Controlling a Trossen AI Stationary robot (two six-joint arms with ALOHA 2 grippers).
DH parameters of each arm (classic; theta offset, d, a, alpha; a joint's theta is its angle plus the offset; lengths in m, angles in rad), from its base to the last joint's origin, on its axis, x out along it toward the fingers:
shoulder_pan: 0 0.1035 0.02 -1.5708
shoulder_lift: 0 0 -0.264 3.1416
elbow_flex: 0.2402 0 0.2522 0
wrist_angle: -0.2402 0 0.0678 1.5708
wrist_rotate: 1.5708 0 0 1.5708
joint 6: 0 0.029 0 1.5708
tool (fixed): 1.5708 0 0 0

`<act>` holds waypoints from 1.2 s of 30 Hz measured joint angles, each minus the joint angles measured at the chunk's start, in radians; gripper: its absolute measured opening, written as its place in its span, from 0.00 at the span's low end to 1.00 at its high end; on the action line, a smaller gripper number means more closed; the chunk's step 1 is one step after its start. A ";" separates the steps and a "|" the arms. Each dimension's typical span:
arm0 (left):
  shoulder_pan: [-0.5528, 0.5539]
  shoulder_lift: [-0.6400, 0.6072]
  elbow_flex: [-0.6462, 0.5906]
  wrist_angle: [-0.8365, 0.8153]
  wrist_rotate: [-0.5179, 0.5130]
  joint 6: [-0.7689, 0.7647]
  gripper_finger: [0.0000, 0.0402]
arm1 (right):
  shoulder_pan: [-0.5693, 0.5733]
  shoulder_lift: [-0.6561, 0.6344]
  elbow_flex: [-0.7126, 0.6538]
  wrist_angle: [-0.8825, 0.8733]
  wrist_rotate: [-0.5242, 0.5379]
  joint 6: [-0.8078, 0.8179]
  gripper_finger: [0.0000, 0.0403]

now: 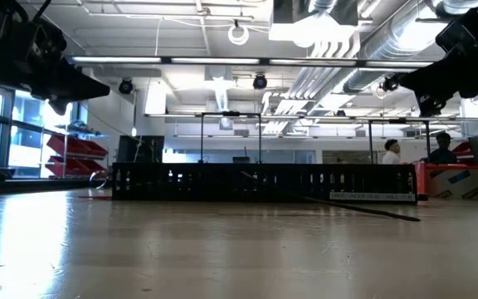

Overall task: Ziptie cables
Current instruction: Return to Home Position

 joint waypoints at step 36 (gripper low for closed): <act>-0.002 -0.053 -0.065 0.254 0.003 0.000 0.00 | 0.002 -0.026 -0.001 0.005 0.000 0.000 0.00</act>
